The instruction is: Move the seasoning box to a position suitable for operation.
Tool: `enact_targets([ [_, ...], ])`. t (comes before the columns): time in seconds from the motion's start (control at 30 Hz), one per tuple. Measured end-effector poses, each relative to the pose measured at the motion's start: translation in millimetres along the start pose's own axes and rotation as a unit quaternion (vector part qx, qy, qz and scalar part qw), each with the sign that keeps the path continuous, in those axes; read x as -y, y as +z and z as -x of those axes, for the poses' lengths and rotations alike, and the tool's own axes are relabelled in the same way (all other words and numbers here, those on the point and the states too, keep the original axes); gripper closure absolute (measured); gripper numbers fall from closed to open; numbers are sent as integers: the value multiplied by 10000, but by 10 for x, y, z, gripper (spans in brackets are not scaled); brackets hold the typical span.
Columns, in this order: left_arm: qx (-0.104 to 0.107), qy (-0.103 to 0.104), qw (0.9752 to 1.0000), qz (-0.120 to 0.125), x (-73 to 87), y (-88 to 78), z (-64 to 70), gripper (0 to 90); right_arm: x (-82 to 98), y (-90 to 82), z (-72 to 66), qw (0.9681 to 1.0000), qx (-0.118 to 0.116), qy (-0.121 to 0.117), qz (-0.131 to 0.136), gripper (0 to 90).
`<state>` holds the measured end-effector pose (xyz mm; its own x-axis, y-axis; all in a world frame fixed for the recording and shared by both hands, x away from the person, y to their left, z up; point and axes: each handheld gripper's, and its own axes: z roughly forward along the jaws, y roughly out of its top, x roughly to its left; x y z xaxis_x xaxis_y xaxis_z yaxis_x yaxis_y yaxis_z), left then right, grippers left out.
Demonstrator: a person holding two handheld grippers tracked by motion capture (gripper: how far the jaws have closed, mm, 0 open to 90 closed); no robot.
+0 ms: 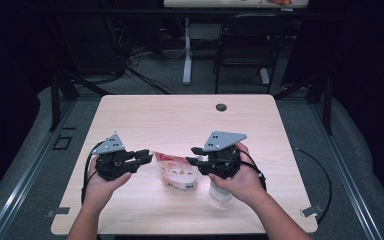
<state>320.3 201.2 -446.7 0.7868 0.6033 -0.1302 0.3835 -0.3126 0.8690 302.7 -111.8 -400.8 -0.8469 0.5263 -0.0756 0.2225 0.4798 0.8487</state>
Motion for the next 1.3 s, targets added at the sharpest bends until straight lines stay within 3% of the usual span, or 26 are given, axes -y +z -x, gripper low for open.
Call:
enact_targets([
  [1.3, -261, -202, 9994, 110, 36, -155, -178, 717, -300, 248, -65, 9993, -86, -285, -209, 700],
])
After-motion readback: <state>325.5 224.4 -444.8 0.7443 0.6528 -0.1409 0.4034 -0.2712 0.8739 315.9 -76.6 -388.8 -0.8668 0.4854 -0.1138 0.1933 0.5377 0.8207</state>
